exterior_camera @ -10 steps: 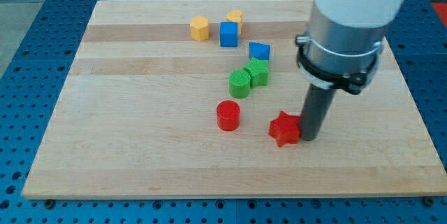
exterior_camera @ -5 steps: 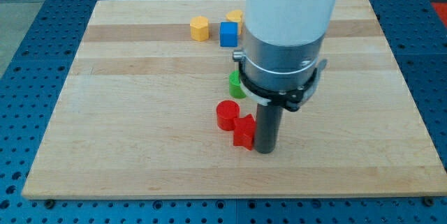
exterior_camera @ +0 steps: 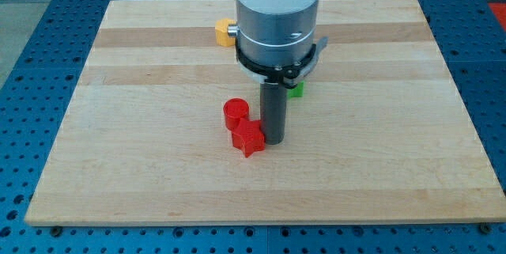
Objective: Move the red blocks to the left of the green blocks
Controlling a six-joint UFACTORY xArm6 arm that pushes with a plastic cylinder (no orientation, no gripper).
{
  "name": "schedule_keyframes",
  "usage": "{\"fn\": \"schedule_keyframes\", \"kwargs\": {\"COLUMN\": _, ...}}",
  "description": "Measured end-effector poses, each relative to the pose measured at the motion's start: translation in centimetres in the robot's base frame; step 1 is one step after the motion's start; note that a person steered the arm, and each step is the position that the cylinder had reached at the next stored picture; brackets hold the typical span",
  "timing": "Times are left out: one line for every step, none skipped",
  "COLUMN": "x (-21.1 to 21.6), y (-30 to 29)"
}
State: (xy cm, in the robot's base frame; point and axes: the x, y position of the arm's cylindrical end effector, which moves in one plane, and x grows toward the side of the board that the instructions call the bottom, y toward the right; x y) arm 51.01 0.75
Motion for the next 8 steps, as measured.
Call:
{"fn": "schedule_keyframes", "kwargs": {"x": 0.0, "y": 0.1}}
{"fn": "schedule_keyframes", "kwargs": {"x": 0.5, "y": 2.2}}
{"fn": "schedule_keyframes", "kwargs": {"x": 4.2, "y": 1.5}}
{"fn": "schedule_keyframes", "kwargs": {"x": 4.2, "y": 0.3}}
{"fn": "schedule_keyframes", "kwargs": {"x": 2.5, "y": 0.1}}
{"fn": "schedule_keyframes", "kwargs": {"x": 1.8, "y": -2.8}}
{"fn": "schedule_keyframes", "kwargs": {"x": 1.8, "y": -6.0}}
{"fn": "schedule_keyframes", "kwargs": {"x": 0.9, "y": -8.7}}
